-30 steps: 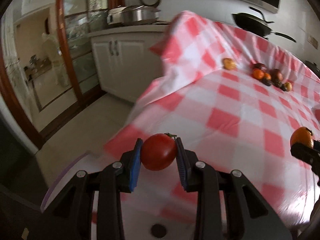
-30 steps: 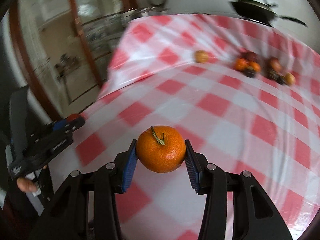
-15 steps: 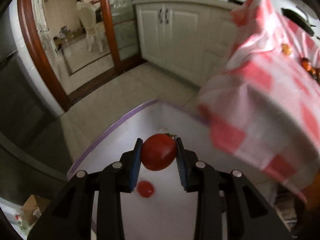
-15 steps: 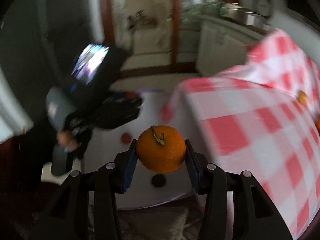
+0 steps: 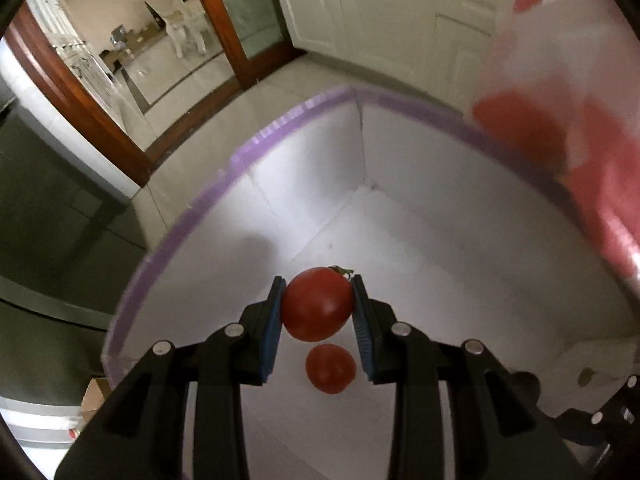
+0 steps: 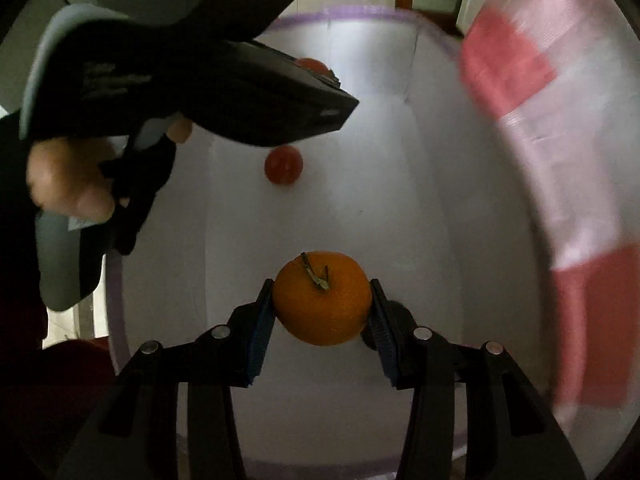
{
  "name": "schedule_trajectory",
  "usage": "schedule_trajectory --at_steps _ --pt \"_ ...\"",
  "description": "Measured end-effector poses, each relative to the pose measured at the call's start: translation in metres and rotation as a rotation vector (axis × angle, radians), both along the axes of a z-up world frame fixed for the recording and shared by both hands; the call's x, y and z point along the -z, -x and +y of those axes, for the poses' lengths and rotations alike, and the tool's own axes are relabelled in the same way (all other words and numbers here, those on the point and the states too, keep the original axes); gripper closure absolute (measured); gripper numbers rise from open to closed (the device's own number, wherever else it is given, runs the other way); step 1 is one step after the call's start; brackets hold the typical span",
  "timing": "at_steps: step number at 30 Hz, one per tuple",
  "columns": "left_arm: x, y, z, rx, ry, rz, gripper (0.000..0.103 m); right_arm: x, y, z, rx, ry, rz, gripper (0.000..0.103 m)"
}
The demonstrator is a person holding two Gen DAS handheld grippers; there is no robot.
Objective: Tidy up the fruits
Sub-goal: 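Carry the tomato and orange into the white box and open both tools, then move both open tools back over the fruit on the table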
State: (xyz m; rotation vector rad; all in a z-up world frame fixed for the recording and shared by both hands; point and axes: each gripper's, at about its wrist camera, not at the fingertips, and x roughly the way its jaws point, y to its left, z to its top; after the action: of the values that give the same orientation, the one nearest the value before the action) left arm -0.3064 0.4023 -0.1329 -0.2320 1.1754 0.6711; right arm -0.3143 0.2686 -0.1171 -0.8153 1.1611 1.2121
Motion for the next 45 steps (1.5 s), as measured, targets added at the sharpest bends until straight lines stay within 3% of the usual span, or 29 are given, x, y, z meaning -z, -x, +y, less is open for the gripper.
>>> schedule_trajectory --at_steps 6,15,17,21,22,26,30,32,34,38,40,41,45 --pt "0.030 -0.005 0.009 -0.013 0.086 0.064 0.070 0.020 0.007 0.006 -0.032 0.072 0.004 0.057" --pt "0.033 -0.004 0.016 -0.066 0.108 0.054 0.069 0.027 0.022 0.024 -0.088 0.076 -0.026 0.057" --pt "0.033 0.000 0.020 -0.080 0.113 0.043 0.063 0.021 0.020 0.022 -0.073 0.057 -0.033 0.056" --pt "0.024 0.005 0.025 -0.105 0.088 0.026 0.033 0.003 0.018 0.010 -0.048 -0.011 -0.020 0.050" --pt "0.018 0.008 0.025 -0.112 0.079 0.012 0.027 -0.002 0.019 0.001 -0.046 -0.034 -0.016 0.049" --pt "-0.014 0.013 0.024 -0.141 0.035 -0.047 0.026 -0.039 0.022 -0.016 -0.058 -0.143 -0.019 0.048" --pt "-0.081 0.016 0.014 -0.204 -0.161 -0.131 0.019 -0.104 0.016 -0.050 -0.046 -0.337 0.019 0.048" --pt "-0.130 0.013 -0.001 -0.210 -0.256 -0.227 0.015 -0.138 0.008 -0.070 -0.028 -0.439 0.007 0.045" --pt "-0.180 0.003 -0.027 -0.172 -0.327 -0.342 0.005 -0.176 -0.006 -0.100 0.024 -0.561 -0.023 0.036" --pt "-0.244 -0.037 -0.097 -0.001 -0.374 -0.523 0.002 -0.225 -0.044 -0.175 0.202 -0.728 -0.154 0.027" --pt "-0.256 -0.068 -0.134 0.118 -0.317 -0.566 0.002 -0.235 -0.073 -0.221 0.343 -0.763 -0.242 0.024" --pt "-0.259 -0.094 -0.160 0.206 -0.250 -0.588 0.002 -0.238 -0.088 -0.241 0.417 -0.768 -0.279 0.022" --pt "-0.244 -0.182 -0.236 0.373 -0.110 -0.606 0.002 -0.221 -0.160 -0.328 0.797 -0.700 -0.369 0.022"
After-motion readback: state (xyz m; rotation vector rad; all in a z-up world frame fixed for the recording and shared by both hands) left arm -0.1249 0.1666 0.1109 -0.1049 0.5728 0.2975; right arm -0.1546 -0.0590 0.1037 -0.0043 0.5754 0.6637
